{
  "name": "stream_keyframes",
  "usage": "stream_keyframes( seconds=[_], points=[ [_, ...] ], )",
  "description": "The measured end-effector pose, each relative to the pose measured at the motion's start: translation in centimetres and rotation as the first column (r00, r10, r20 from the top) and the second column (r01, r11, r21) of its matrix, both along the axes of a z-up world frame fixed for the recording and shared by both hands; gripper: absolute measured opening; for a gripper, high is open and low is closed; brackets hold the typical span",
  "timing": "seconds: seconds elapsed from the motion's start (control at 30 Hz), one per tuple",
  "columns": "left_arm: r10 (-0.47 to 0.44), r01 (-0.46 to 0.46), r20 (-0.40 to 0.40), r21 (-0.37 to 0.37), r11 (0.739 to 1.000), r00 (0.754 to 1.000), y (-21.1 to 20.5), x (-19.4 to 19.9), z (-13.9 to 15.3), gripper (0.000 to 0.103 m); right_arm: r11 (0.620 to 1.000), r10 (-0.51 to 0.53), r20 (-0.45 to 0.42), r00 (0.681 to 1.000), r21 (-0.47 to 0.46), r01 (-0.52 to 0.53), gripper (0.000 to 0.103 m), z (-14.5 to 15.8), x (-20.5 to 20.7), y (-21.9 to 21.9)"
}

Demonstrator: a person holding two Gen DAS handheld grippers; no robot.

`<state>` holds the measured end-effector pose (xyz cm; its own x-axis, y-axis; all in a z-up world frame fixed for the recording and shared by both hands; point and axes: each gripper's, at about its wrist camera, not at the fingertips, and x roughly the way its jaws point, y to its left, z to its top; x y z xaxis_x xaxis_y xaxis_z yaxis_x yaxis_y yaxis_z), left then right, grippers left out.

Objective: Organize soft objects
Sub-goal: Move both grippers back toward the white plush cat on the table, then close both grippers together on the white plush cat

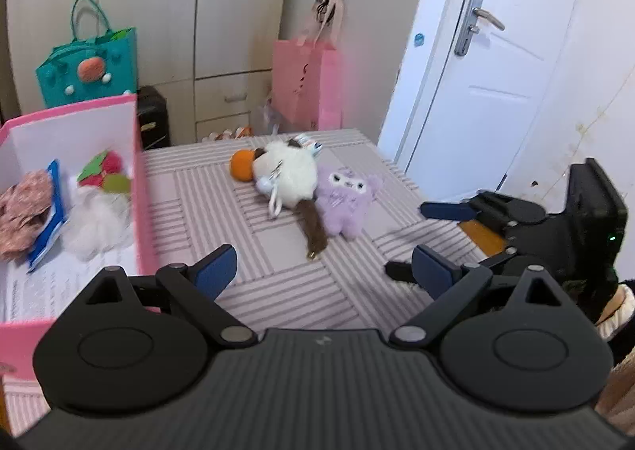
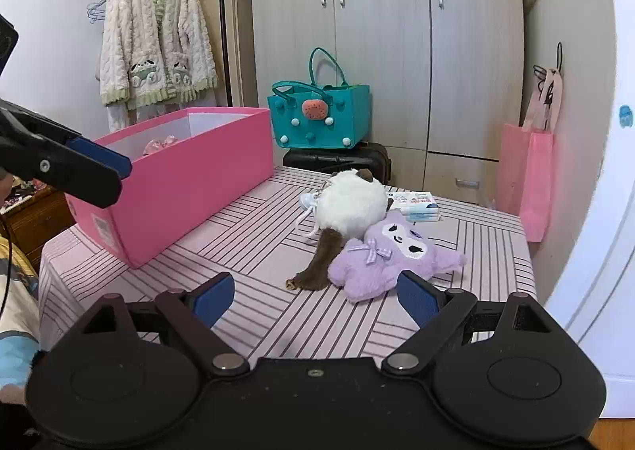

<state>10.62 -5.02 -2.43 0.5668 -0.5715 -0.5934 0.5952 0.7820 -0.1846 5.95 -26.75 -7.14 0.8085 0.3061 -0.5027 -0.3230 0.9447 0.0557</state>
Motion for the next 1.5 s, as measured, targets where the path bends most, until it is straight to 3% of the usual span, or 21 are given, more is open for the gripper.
stream_keyframes(
  seconds=[0.2,0.3,0.37,0.57,0.73,0.87,0.97,1.03,1.17,1.43,1.5],
  points=[
    [0.022,-0.023,-0.013,-0.102,0.995,1.0,-1.6,2.8,-2.0,0.096,0.992,0.04,0.039,0.998,-0.122,-0.035,0.091,-0.8,2.6,1.9],
    [0.024,-0.023,0.009,-0.097,0.995,1.0,-2.7,4.2,-2.8,0.096,0.973,0.134,0.02,0.991,-0.19,-0.128,0.087,-1.0,3.9,3.2],
    [0.043,-0.041,0.029,-0.079,0.996,0.999,-3.6,5.3,-3.3,0.096,0.968,0.142,0.024,0.99,-0.21,-0.134,0.087,-1.4,4.8,3.7],
    [0.071,-0.081,-0.083,-0.122,0.989,0.994,-4.8,9.2,-5.1,0.093,0.977,0.091,-0.011,0.996,-0.192,-0.092,0.087,-1.5,7.9,3.9],
    [0.16,-0.17,-0.076,-0.16,0.972,0.984,-5.6,11.4,-5.9,0.091,0.98,0.02,-0.045,0.999,-0.195,-0.028,0.087,-1.6,11.2,3.2],
    [0.198,-0.212,-0.09,-0.198,0.957,0.976,-5.8,13.0,-6.5,0.087,0.98,0.023,-0.069,0.997,-0.196,-0.037,0.084,-1.9,13.1,2.9],
    [0.219,-0.232,-0.087,-0.203,0.951,0.972,-5.7,13.7,-7.0,0.076,0.979,0.055,-0.065,0.996,-0.192,-0.067,0.08,-2.2,13.4,3.0],
    [0.213,-0.229,-0.098,-0.203,0.952,0.972,-5.8,14.0,-7.5,0.071,0.985,0.095,-0.053,0.994,-0.14,-0.102,0.079,-2.0,13.4,2.6],
    [0.207,-0.243,-0.161,-0.247,0.938,0.965,-5.5,14.5,-8.5,0.071,0.983,0.103,-0.035,0.994,-0.148,-0.107,0.079,-2.1,13.6,2.4],
    [0.259,-0.298,-0.18,-0.242,0.923,0.949,-5.7,15.1,-10.2,0.071,0.977,0.107,-0.012,0.994,-0.185,-0.107,0.072,-2.7,13.6,2.9],
    [0.242,-0.294,-0.207,-0.276,0.915,0.948,-5.4,15.2,-10.4,0.071,0.976,0.106,-0.005,0.994,-0.189,-0.105,0.071,-2.6,13.6,2.9]
  ],
)
